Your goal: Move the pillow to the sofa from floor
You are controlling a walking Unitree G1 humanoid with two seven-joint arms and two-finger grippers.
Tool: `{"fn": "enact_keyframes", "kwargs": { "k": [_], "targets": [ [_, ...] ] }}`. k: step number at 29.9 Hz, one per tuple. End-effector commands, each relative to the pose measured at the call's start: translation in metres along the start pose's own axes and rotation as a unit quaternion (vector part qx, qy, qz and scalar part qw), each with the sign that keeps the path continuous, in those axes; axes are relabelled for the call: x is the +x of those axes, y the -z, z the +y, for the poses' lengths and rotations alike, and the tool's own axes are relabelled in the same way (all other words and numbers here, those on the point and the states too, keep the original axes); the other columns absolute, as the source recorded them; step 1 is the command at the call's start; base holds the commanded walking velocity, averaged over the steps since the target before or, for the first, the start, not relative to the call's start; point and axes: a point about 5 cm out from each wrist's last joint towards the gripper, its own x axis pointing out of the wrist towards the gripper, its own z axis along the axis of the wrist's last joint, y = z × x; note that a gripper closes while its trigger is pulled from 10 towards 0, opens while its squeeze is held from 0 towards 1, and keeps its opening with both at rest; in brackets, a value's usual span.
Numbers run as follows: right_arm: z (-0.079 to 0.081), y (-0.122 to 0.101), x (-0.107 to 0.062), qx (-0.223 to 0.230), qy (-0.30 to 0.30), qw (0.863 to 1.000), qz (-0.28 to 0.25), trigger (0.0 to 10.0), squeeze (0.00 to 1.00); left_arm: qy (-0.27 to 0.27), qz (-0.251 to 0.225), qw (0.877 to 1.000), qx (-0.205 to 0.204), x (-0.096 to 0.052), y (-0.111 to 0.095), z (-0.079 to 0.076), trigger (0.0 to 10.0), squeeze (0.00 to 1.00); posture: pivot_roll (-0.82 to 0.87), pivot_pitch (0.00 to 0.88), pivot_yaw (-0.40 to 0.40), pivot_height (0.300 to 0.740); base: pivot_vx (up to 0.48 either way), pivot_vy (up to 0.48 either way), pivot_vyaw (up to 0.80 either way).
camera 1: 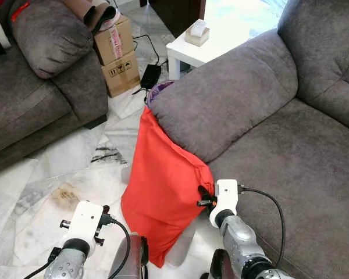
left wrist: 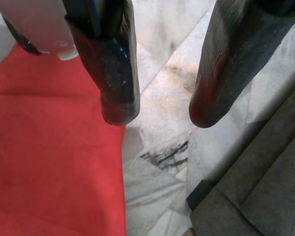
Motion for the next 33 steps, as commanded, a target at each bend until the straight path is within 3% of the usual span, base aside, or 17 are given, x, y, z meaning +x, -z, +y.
{"fn": "enact_keyframes", "kwargs": {
  "k": [1, 10, 17, 27, 28, 29, 33],
  "targets": [
    [0.004, 0.014, -0.004, 0.001, -0.005, 1.000, 0.022, 0.0, 0.00, -0.004, 0.011, 1.000, -0.001, 0.001, 0.007, 0.002, 10.0, 0.00, 0.30, 0.229, 0.006, 0.623, 0.000, 0.000, 0.00],
    [0.004, 0.016, -0.007, 0.008, -0.001, 1.000, 0.006, 0.0, 0.00, -0.009, -0.008, 1.000, -0.009, 0.019, 0.001, 0.005, 10.0, 0.00, 0.25, 0.177, -0.003, 0.623, 0.000, 0.000, 0.00],
    [0.003, 0.015, -0.010, 0.012, -0.004, 1.000, -0.016, 0.0, 0.00, 0.006, -0.022, 1.000, -0.016, 0.034, -0.005, -0.003, 10.0, 0.00, 0.19, 0.136, 0.000, 0.623, 0.000, 0.000, 0.00],
    [-0.013, 0.012, -0.017, 0.010, 0.020, 0.999, -0.045, 0.0, 0.00, 0.007, -0.033, 0.999, -0.024, 0.046, -0.007, -0.006, 10.0, 0.00, 0.13, 0.094, -0.009, 0.623, 0.000, 0.000, 0.00],
    [-0.014, 0.013, -0.018, 0.011, 0.020, 0.999, -0.048, 4.5, 0.00, 0.007, -0.033, 0.999, -0.025, 0.046, -0.006, -0.007, 10.0, 0.00, 0.13, 0.093, -0.009, 0.623, 0.000, 0.000, 0.00],
    [-0.015, 0.013, -0.019, 0.011, 0.018, 0.998, -0.052, 10.0, 0.00, 0.007, -0.033, 0.999, -0.026, 0.046, -0.006, -0.008, 10.0, 0.00, 0.12, 0.090, -0.009, 0.623, 0.000, 0.000, 0.00],
    [-0.019, 0.015, -0.023, 0.009, 0.017, 0.998, -0.055, 10.0, 0.00, 0.009, -0.035, 0.999, -0.029, 0.047, -0.005, -0.010, 10.0, 0.00, 0.11, 0.084, -0.008, 0.623, 0.000, 0.000, 0.00]
  ]
}}
